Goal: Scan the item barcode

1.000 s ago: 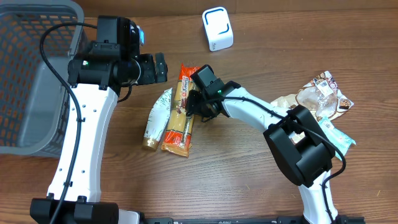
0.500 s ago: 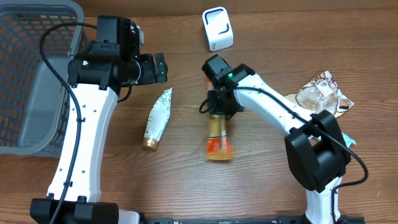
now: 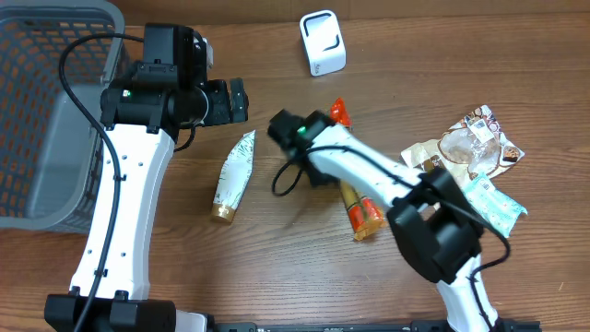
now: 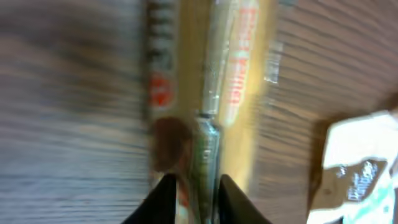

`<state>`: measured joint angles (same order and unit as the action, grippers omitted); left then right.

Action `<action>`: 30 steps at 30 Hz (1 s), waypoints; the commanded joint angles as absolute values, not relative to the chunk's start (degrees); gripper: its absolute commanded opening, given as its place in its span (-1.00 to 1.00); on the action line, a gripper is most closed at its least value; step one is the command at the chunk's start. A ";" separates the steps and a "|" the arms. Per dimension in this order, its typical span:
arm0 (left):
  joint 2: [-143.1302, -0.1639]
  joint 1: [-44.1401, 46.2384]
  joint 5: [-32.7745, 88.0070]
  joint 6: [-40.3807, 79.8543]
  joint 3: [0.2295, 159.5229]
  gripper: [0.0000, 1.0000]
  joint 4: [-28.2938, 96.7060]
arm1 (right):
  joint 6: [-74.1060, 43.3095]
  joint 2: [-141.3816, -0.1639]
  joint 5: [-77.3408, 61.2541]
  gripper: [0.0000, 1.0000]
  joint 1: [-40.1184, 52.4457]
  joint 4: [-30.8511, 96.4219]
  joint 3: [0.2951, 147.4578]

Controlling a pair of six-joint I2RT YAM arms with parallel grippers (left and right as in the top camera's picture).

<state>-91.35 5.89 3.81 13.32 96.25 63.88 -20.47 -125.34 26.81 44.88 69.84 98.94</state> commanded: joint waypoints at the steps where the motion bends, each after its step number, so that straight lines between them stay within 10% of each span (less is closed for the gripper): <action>1: -90.63 6.02 3.64 12.43 97.27 1.00 63.88 | -19.20 -124.79 23.53 -0.29 50.78 65.73 101.01; 11: -90.63 6.02 3.64 12.40 97.27 1.00 63.88 | -19.16 -124.75 11.90 0.21 55.51 58.76 100.90; 23: -90.63 6.02 3.64 12.43 97.27 1.00 63.88 | -20.01 -117.62 8.67 0.40 40.49 60.77 101.34; 30: -90.63 6.02 3.64 12.43 97.27 0.99 63.88 | -13.61 -116.27 6.96 0.87 35.33 65.49 100.51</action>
